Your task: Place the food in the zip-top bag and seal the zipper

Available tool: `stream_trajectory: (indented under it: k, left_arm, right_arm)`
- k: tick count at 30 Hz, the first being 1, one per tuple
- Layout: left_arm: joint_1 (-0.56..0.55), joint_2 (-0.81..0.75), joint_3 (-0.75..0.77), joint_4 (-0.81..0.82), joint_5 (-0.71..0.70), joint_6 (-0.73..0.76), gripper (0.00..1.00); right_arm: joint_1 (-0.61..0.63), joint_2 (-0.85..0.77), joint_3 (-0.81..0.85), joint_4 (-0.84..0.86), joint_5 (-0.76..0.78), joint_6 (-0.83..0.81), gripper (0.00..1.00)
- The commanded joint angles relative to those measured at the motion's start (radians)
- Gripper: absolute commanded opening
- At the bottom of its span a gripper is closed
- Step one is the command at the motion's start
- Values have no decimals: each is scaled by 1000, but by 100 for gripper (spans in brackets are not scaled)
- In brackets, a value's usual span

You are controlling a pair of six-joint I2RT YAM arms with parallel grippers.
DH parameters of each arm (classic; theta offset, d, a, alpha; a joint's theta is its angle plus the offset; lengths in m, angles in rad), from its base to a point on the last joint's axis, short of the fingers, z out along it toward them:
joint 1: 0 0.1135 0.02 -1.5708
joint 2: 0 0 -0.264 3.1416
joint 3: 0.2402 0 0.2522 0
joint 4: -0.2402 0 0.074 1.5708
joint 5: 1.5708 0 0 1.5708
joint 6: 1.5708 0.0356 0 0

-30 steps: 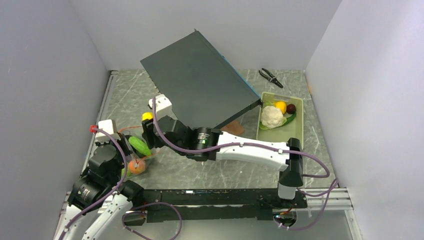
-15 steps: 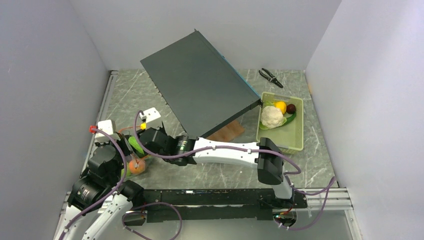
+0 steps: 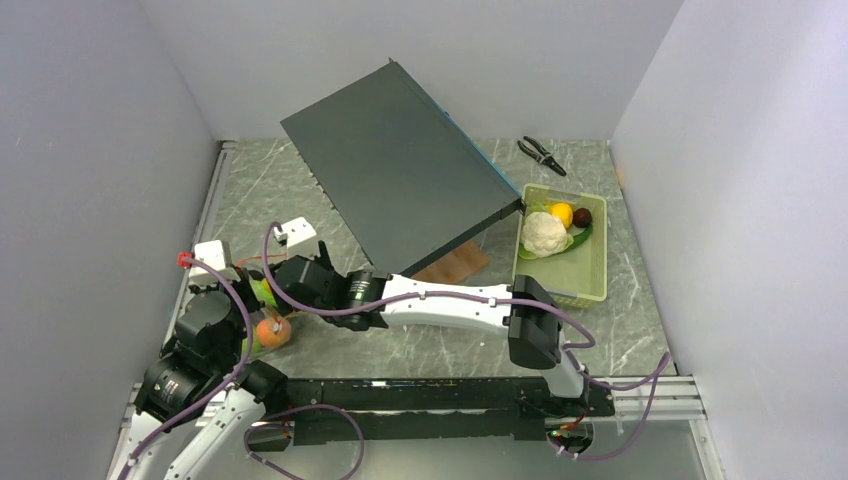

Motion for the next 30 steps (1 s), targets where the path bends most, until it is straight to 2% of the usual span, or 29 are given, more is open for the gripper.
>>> stream_trajectory:
  k: [1, 9, 14, 18, 22, 26, 30]
  left_arm:
    - [4, -11, -1, 45, -20, -11, 0]
    - [4, -5, -1, 44, -17, -12, 0]
    - [4, 6, -1, 47, -14, -9, 0]
    - [4, 22, -3, 48, -11, -9, 0]
    - [4, 50, -1, 40, -11, -16, 0]
    - [4, 66, -8, 45, 6, -38, 0]
    - [3, 89, 53, -45, 11, -188, 0]
  right_arm:
    - [1, -15, 59, -27, -4, -3, 70]
    - [2, -121, 73, -152, -34, -7, 70]
    - [1, -263, -4, -208, -57, -27, 70]
    - [1, -402, -107, -234, -130, -61, 70]
    - [4, -576, -276, -215, -244, -82, 70]
    - [4, -758, -468, -160, -273, -83, 72]
    - [4, -897, -630, -116, -320, -101, 73]
